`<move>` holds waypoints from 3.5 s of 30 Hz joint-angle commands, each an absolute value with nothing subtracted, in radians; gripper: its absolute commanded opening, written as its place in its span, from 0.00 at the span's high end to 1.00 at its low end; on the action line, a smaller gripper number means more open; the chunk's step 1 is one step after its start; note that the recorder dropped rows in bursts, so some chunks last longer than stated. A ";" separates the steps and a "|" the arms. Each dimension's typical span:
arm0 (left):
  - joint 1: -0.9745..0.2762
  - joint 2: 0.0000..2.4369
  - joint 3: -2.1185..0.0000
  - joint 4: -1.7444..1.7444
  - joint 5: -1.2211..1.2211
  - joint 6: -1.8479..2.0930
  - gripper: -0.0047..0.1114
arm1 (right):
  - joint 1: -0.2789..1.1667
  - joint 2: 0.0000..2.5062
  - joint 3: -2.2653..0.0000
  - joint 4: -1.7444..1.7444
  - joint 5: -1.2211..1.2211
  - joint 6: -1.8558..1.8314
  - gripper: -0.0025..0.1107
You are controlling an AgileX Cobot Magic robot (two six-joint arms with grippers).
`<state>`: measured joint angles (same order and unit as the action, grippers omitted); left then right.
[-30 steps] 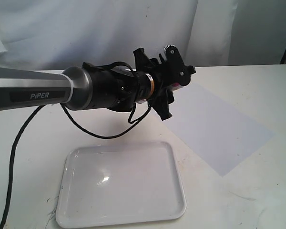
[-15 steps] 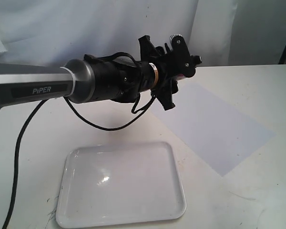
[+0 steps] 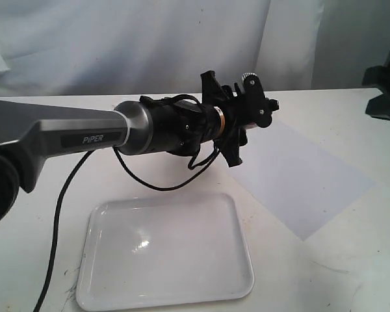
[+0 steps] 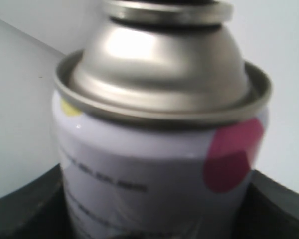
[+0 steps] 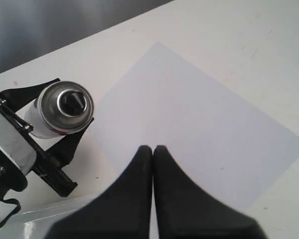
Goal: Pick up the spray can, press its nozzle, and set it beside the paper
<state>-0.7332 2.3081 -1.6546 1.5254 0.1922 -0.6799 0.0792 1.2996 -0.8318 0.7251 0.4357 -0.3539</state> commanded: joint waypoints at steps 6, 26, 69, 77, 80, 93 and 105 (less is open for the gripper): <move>-0.739 2.311 -1.669 1.618 0.126 -0.673 0.96 | 0.078 1.526 -1.024 0.893 0.590 -0.499 0.98; -0.748 2.410 -1.814 1.628 0.301 -0.762 0.96 | 0.077 1.717 -1.046 1.328 0.682 -0.906 0.98; -0.748 2.443 -1.814 1.552 0.263 -0.698 0.96 | 0.080 1.949 -1.208 1.391 0.745 -0.950 0.98; -0.748 2.419 -1.814 1.552 0.263 -0.698 0.96 | 0.092 1.975 -1.206 1.390 0.728 -0.950 0.98; -0.748 2.411 -1.814 1.539 0.263 -0.698 0.96 | 0.119 1.993 -1.206 1.402 0.730 -0.974 0.98; -0.748 2.408 -1.805 1.494 0.270 -0.645 0.96 | 0.092 1.961 -1.208 1.329 0.736 -0.913 0.98; -0.748 2.408 -1.805 1.471 0.262 -0.644 0.96 | 0.076 1.903 -1.208 1.313 0.704 -0.901 0.98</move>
<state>-0.7422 2.4365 -1.8011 1.4720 0.2600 -0.6476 0.0768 1.9038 -1.2045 1.3155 0.7136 -0.8959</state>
